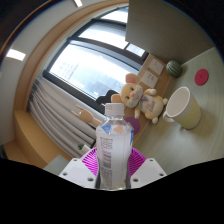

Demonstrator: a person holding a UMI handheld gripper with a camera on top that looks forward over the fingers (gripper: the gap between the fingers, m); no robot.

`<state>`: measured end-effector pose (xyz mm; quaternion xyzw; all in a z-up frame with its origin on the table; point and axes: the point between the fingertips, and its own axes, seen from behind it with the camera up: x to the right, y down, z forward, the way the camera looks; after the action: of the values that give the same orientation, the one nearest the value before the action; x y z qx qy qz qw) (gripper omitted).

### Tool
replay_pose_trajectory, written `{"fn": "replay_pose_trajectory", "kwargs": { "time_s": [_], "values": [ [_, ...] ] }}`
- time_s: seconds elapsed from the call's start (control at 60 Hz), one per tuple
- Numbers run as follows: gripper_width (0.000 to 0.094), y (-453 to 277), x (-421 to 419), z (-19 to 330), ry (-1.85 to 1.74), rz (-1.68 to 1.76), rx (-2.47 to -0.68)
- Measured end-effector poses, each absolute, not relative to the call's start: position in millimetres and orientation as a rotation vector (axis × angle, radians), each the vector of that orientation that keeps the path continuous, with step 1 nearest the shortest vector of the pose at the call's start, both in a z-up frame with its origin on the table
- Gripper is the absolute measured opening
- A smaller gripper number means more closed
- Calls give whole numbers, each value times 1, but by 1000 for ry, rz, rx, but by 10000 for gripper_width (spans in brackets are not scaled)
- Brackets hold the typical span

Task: Pour water

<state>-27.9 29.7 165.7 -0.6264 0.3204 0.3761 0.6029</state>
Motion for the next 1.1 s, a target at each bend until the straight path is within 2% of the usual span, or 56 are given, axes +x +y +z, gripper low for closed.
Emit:
{"fn": "replay_pose_trajectory", "kwargs": {
  "time_s": [0.317, 0.583, 0.7, 0.85, 0.95, 1.033, 1.1],
  "values": [
    [338, 62, 48, 174, 1294, 1372, -1007],
    [339, 74, 86, 172, 1557, 1611, -632],
    [338, 78, 99, 168, 1608, 1651, -534],
    [338, 80, 99, 170, 1598, 1650, -560],
    [338, 79, 92, 180, 1526, 1603, -653],
    [335, 76, 80, 202, 1358, 1477, -822],
    [337, 79, 71, 219, 1164, 1315, -1025]
  ]
}}
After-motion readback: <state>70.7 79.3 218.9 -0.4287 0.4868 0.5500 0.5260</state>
